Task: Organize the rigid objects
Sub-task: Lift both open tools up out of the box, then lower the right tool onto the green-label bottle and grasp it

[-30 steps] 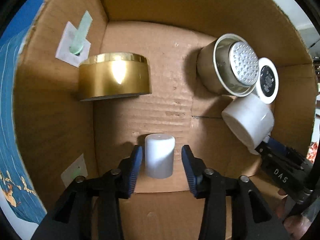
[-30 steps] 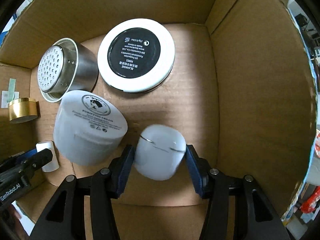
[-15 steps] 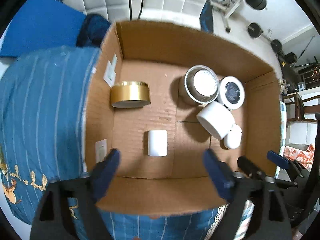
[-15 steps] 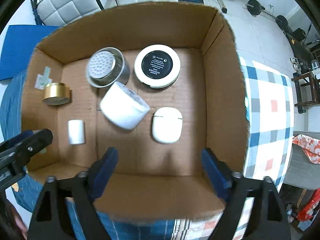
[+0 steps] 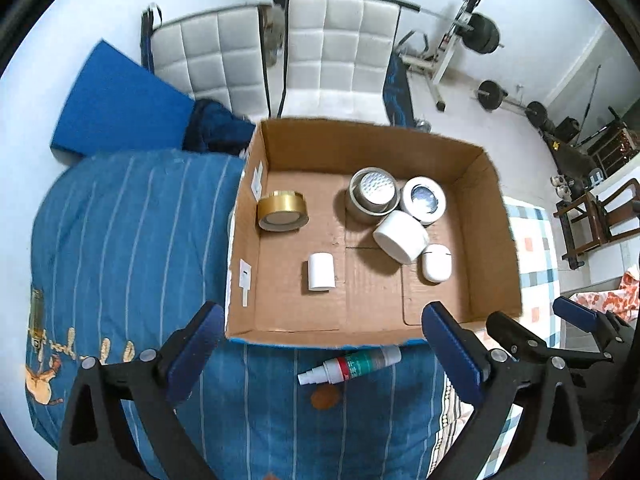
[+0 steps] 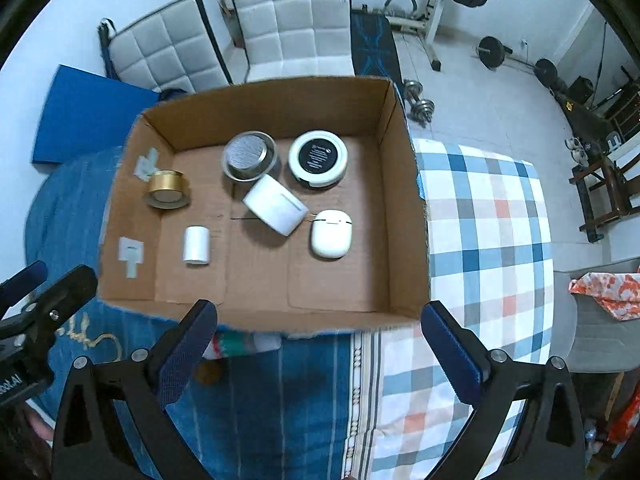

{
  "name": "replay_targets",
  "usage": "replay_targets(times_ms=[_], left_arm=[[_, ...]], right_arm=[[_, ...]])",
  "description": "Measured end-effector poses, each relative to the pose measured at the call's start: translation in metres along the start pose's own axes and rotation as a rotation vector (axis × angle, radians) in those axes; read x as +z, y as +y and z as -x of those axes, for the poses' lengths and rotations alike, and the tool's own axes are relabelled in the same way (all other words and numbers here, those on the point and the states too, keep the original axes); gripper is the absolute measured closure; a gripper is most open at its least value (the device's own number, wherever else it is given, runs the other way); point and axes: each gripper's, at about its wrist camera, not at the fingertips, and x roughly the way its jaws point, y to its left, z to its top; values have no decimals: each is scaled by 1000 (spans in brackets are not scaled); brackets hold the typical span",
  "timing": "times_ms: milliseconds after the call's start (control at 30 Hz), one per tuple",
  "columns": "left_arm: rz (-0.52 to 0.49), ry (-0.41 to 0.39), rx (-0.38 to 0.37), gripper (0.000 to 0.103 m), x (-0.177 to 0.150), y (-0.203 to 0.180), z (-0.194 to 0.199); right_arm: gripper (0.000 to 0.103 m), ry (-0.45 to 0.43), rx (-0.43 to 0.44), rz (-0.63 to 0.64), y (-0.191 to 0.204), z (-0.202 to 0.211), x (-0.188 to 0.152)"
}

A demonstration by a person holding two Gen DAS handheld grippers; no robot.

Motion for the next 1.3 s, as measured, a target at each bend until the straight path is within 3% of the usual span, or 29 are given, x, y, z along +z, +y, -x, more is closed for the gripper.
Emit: replay_targets(times_ms=[367, 533, 667, 800, 900, 933, 1000, 1233, 1300], left_arm=[[-3, -89, -9, 2, -22, -8, 49], [-5, -94, 33, 2, -29, -7, 44], [36, -29, 137, 2, -49, 11, 8], [81, 61, 321, 2, -79, 40, -38], [109, 98, 391, 2, -96, 59, -61], [119, 115, 411, 2, -103, 67, -70], [131, 142, 429, 2, -110, 77, -80], [165, 185, 439, 2, -126, 95, -97], [166, 193, 437, 2, -128, 96, -100]], right_arm=[[0, -95, 25, 3, -5, 66, -36], [0, -77, 53, -30, -8, 63, -45], [0, 27, 134, -131, -11, 19, -63], [0, 150, 242, -320, -12, -55, -89], [8, 208, 281, -433, -6, -104, -106], [16, 221, 290, -456, -2, -118, -109], [26, 229, 297, -486, 7, -141, -113], [27, 187, 341, -637, 27, -181, -117], [31, 161, 297, -608, 37, -180, -115]])
